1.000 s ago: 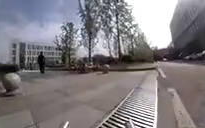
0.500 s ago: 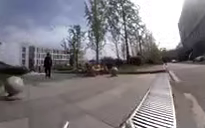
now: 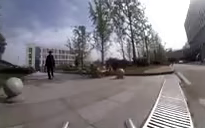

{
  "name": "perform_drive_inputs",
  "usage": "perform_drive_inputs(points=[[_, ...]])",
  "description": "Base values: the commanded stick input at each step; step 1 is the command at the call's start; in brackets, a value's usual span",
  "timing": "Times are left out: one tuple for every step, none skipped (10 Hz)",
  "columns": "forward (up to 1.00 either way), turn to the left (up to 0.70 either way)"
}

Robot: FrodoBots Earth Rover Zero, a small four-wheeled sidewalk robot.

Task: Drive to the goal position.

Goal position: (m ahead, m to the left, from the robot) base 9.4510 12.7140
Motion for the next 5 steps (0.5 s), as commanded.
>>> perform_drive_inputs(points=[[0.45,0.27],[0.45,0.27],[0.45,0.27],[0.45,0.27],[0.45,0.27]])
